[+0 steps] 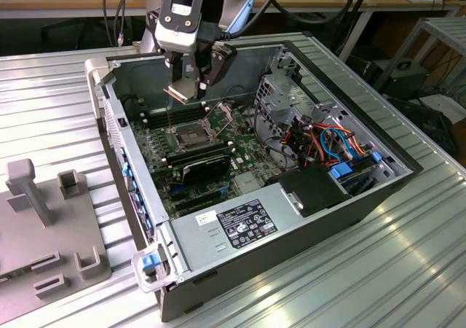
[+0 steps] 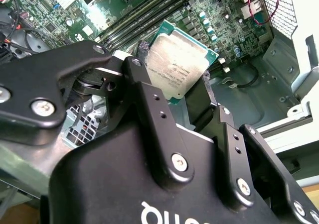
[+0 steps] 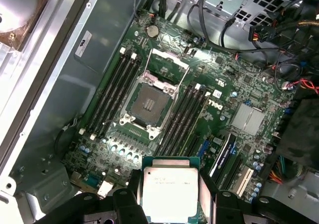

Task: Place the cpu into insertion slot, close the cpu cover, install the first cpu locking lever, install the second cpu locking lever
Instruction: 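Place the cpu into insertion slot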

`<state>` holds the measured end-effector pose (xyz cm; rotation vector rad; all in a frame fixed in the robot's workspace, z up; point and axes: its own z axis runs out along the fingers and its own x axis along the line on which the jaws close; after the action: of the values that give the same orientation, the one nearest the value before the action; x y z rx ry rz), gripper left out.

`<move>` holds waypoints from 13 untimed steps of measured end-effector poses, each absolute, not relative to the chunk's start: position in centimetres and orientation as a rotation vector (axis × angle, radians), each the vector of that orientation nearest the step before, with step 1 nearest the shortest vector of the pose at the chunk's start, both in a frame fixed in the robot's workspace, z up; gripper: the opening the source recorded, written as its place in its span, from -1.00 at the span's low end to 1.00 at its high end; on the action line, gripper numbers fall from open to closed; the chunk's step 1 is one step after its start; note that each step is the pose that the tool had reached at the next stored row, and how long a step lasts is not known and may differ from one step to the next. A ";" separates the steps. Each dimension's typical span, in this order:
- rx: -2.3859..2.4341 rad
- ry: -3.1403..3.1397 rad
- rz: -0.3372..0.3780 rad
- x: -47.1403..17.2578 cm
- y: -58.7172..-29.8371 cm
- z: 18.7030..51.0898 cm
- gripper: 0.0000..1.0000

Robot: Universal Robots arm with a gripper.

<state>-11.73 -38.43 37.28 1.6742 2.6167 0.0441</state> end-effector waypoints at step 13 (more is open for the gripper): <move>1.905 2.451 0.039 -11.7 -38.4 36.8 0.09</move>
<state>-11.73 -38.43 36.75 1.9054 2.4506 0.0388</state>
